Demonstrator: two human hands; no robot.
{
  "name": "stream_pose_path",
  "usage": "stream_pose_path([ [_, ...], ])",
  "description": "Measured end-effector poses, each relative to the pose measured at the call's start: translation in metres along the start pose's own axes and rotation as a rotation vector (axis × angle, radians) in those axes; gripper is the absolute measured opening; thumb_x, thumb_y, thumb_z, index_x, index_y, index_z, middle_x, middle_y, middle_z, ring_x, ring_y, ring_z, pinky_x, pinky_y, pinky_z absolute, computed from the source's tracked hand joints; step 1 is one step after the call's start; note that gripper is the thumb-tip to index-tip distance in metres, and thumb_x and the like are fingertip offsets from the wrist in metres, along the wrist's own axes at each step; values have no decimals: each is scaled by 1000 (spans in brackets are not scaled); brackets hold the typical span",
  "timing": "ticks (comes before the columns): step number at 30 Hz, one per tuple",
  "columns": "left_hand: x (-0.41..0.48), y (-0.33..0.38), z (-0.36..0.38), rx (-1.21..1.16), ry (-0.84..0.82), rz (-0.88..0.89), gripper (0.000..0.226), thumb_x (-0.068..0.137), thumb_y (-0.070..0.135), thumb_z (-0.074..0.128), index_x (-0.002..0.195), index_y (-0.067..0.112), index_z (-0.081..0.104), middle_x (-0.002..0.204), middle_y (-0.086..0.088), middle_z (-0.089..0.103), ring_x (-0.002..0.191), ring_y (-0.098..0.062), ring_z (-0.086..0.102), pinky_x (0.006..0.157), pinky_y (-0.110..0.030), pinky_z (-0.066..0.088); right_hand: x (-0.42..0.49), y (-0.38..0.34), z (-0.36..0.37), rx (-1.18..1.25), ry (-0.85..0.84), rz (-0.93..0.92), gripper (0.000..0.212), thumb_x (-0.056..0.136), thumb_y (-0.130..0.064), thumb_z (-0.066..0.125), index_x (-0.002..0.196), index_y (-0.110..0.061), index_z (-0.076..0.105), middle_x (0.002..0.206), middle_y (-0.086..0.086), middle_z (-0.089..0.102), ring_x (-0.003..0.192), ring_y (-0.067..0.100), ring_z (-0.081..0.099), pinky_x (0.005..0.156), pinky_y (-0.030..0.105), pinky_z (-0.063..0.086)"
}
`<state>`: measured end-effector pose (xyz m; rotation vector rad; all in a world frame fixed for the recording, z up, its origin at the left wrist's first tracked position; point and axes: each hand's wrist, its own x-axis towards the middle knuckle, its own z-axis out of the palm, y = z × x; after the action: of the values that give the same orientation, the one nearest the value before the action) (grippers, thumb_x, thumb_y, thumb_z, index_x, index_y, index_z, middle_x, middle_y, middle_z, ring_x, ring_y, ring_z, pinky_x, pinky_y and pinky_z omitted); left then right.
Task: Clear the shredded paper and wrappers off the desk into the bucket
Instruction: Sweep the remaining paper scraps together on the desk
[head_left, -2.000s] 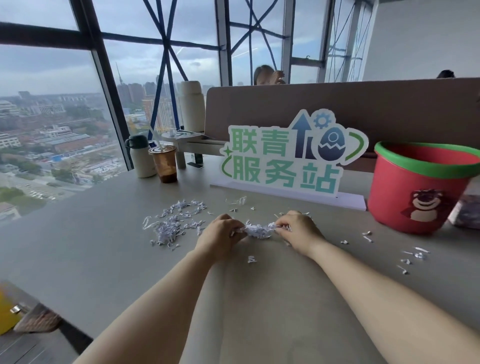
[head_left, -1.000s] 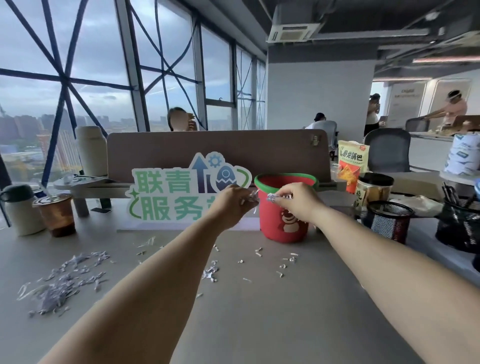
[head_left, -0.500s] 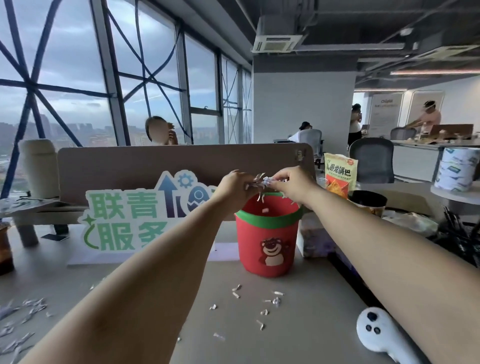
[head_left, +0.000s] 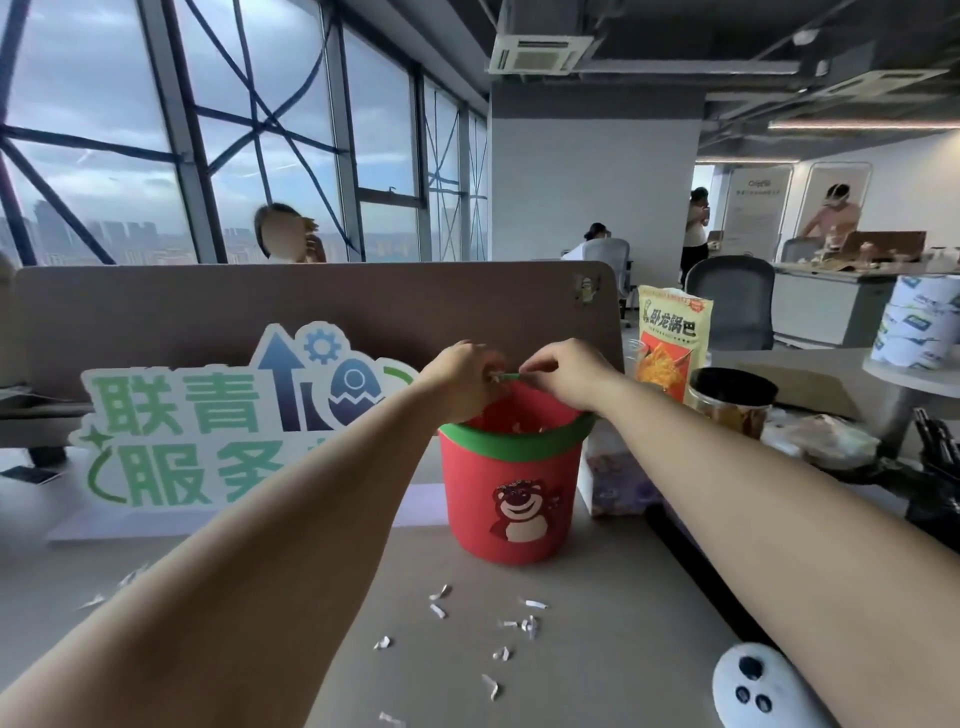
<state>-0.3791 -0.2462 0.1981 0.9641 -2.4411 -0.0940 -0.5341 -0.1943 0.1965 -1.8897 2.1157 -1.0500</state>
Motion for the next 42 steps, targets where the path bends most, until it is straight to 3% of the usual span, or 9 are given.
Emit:
stream_pose_path([
  [11, -39, 8, -36, 13, -11, 5, 32, 83, 24, 61, 115, 19, 63, 111, -6, 66, 105, -25, 58, 87, -31, 49, -31, -33, -13, 3, 50, -67, 16, 85, -23, 62, 95, -17, 73, 101, 0, 71, 97, 15, 61, 82, 23, 41],
  [16, -116, -1, -58, -17, -14, 4, 34, 85, 24, 64, 118, 18, 61, 119, -5, 61, 106, -22, 59, 92, -32, 49, -75, -68, 10, 200, 142, -87, 13, 84, -20, 61, 90, -16, 72, 84, -1, 67, 84, 15, 59, 76, 26, 42],
  [21, -211, -40, -81, 40, 20, -156, 35, 85, 26, 63, 120, 19, 60, 127, -7, 57, 108, -25, 58, 96, -36, 47, -119, -110, 66, 250, 40, -145, 15, 83, -16, 60, 86, -5, 70, 83, 9, 69, 78, 24, 61, 76, 35, 48],
  [24, -272, -65, -91, 56, 7, -260, 35, 85, 28, 64, 119, 18, 59, 124, -7, 58, 106, -24, 60, 93, -32, 48, -147, -126, 112, 286, -86, -119, 17, 84, -17, 61, 89, -2, 68, 90, 14, 70, 82, 27, 61, 81, 38, 49],
  [29, -369, -111, -92, 98, 12, -473, 38, 85, 35, 61, 121, 24, 58, 128, -5, 55, 109, -23, 59, 94, -36, 48, -201, -146, 188, 239, -365, -119, 37, 85, -28, 63, 118, -11, 59, 124, 9, 62, 115, 23, 56, 96, 29, 41],
  [33, -431, -142, -79, 160, -26, -567, 48, 86, 42, 57, 131, 26, 49, 136, -4, 50, 123, -25, 50, 103, -36, 42, -223, -155, 231, 141, -371, -198, 62, 79, -41, 66, 133, -18, 44, 138, 9, 50, 127, 26, 45, 104, 31, 34],
  [38, -471, -171, -70, 241, 19, -715, 74, 81, 61, 52, 144, 35, 23, 157, 5, 18, 144, -22, 18, 118, -37, 19, -223, -166, 266, -111, -484, -306, 101, 63, -77, 55, 145, -36, 13, 157, -5, 16, 143, 23, 18, 118, 37, 17],
  [42, -477, -192, -66, 284, 58, -863, 90, 75, 75, 42, 147, 35, 6, 159, 4, -3, 147, -17, -7, 121, -38, -3, -205, -184, 290, -135, -531, -332, 110, 57, -85, 49, 145, -38, 3, 159, -9, 3, 146, 20, 8, 119, 38, 10],
])
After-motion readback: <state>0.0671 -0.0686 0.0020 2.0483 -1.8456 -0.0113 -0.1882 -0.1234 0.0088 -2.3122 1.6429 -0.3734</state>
